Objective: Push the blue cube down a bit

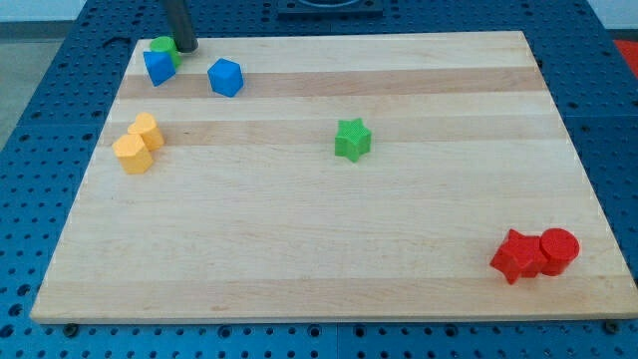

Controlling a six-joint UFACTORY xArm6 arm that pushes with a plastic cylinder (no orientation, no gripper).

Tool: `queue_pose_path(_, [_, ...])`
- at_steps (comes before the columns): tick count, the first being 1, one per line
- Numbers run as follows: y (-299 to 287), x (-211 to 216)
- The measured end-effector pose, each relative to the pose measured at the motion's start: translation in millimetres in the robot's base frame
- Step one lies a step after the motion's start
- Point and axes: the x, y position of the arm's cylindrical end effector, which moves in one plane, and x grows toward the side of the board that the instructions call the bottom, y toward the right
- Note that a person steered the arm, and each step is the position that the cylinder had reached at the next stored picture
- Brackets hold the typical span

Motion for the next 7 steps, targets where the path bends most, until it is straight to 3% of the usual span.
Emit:
queue_pose_path(3, [6,-4])
queue_pose_path(5, [107,7])
queue_pose_path(7, [76,32])
